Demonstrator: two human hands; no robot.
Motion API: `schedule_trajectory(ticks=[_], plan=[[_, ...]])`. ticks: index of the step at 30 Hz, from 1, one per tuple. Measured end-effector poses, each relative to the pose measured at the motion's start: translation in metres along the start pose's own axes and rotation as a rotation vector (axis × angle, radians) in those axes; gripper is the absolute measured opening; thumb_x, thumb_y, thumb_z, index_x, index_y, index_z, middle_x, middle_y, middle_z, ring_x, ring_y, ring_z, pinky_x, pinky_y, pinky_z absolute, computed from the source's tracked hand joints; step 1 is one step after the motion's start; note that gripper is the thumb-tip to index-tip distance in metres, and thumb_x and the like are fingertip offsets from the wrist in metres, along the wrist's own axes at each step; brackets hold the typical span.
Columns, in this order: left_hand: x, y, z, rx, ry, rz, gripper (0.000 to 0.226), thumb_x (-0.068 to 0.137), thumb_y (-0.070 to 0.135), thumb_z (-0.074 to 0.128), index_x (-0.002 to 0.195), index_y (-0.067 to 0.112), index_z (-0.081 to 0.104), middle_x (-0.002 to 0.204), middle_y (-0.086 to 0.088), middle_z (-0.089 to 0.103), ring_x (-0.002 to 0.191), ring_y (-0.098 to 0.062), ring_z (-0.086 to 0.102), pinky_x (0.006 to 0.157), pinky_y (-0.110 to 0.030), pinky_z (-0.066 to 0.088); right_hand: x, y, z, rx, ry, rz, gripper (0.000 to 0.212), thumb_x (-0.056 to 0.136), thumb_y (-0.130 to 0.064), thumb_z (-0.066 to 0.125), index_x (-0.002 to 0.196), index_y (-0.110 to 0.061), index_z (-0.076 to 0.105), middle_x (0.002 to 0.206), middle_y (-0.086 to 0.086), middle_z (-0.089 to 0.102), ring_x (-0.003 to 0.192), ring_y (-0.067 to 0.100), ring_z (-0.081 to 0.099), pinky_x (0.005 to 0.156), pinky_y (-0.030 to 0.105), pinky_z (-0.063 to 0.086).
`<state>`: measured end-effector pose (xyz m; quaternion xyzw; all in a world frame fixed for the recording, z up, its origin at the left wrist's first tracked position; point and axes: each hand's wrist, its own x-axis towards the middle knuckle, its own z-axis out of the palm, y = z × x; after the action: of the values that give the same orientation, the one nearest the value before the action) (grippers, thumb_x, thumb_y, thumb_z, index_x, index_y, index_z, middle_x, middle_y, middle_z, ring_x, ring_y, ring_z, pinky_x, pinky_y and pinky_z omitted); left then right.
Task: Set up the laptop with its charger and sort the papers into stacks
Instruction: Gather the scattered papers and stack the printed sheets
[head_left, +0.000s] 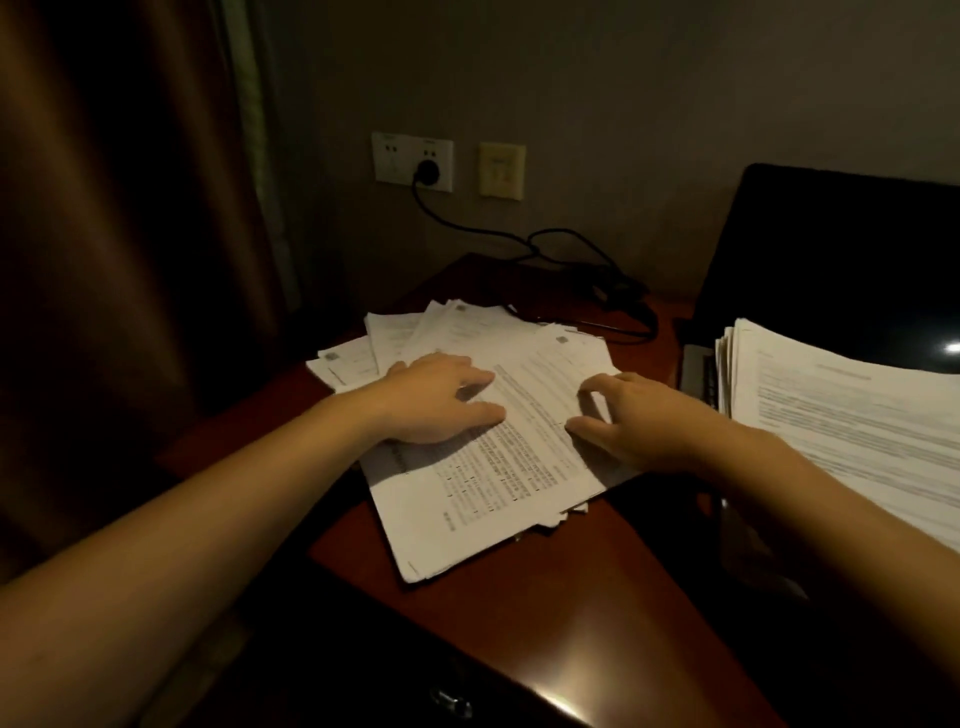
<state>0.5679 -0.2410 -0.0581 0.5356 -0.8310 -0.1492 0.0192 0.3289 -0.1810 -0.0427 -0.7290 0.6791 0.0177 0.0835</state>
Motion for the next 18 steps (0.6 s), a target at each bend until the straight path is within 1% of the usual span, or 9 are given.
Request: schedule_trajectory(ticks=[2,4,7,9,11,12,14,16,18], plan=[[0.005,-0.002,-0.010,-0.092,0.037,-0.014,0.068,0.088,0.065,0.060,0.148,0.037,0.045,0.157,0.007,0.039,0.139,-0.019,0.040,0.114,-0.044,0.036,0.006,0.001,-0.003,0.060,-0.015,0.032,0.069,0.089,-0.064,0.056,0.144,-0.025,0.041,0.138,0.009,0.050,0.112,0.025,0.056,0.097,0.042,0.050],[0.013,-0.002,-0.018,-0.093,0.050,-0.087,0.070,0.086,0.060,0.066,0.147,0.029,0.048,0.151,0.003,0.047,0.131,-0.021,0.049,0.107,-0.040,0.044,0.013,0.002,-0.007,0.115,-0.013,0.086,0.077,0.085,-0.063,0.063,0.145,-0.021,0.041,0.138,0.009,0.052,0.114,0.025,0.056,0.096,0.038,0.049],[0.026,0.003,-0.026,0.009,0.038,-0.190,0.073,0.085,0.060,0.068,0.141,0.016,0.054,0.134,-0.004,0.057,0.115,-0.024,0.057,0.098,-0.042,0.051,0.025,0.004,-0.014,0.158,0.022,0.164,0.087,0.079,-0.058,0.073,0.147,-0.016,0.040,0.145,0.008,0.049,0.127,0.027,0.051,0.099,0.036,0.046],[0.032,0.007,-0.030,-0.020,0.012,-0.213,0.075,0.083,0.059,0.071,0.139,0.013,0.054,0.131,-0.005,0.059,0.111,-0.023,0.059,0.096,-0.039,0.052,0.033,0.004,-0.019,0.193,0.016,0.211,0.073,0.077,-0.054,0.077,0.134,-0.016,0.051,0.134,0.006,0.057,0.114,0.023,0.058,0.087,0.030,0.049],[0.035,0.010,-0.034,-0.047,-0.008,-0.227,0.075,0.083,0.056,0.074,0.139,0.012,0.052,0.129,-0.005,0.061,0.110,-0.023,0.060,0.091,-0.036,0.053,0.038,0.006,-0.022,0.267,-0.018,0.252,0.043,0.078,-0.047,0.079,0.103,-0.019,0.060,0.109,0.003,0.064,0.088,0.014,0.061,0.067,0.023,0.047],[0.036,0.011,-0.036,-0.054,-0.017,-0.237,0.076,0.082,0.055,0.075,0.140,0.012,0.052,0.127,-0.005,0.062,0.108,-0.023,0.061,0.089,-0.036,0.053,0.041,0.007,-0.023,0.300,-0.037,0.268,0.038,0.077,-0.045,0.080,0.095,-0.019,0.059,0.101,0.001,0.064,0.083,0.013,0.060,0.063,0.022,0.045],[0.037,0.011,-0.039,-0.075,-0.037,-0.264,0.079,0.080,0.056,0.077,0.140,0.012,0.053,0.125,-0.005,0.063,0.105,-0.024,0.062,0.090,-0.037,0.054,0.045,0.009,-0.025,0.362,-0.071,0.318,0.045,0.074,-0.043,0.083,0.099,-0.014,0.060,0.098,0.002,0.063,0.089,0.018,0.061,0.071,0.026,0.048],[0.039,0.007,-0.036,-0.118,-0.048,-0.278,0.078,0.076,0.056,0.080,0.137,0.014,0.056,0.125,-0.003,0.064,0.106,-0.023,0.062,0.093,-0.038,0.054,0.048,0.011,-0.027,0.436,-0.078,0.367,0.055,0.071,-0.040,0.086,0.109,-0.010,0.061,0.103,0.005,0.064,0.096,0.023,0.062,0.080,0.033,0.052],[0.040,0.001,-0.031,-0.208,-0.029,-0.261,0.067,0.073,0.052,0.084,0.127,0.017,0.063,0.119,0.000,0.066,0.103,-0.020,0.062,0.093,-0.038,0.054,0.048,0.012,-0.028,0.512,-0.073,0.358,0.054,0.069,-0.037,0.088,0.111,-0.012,0.065,0.108,0.006,0.067,0.096,0.024,0.065,0.079,0.034,0.055]])
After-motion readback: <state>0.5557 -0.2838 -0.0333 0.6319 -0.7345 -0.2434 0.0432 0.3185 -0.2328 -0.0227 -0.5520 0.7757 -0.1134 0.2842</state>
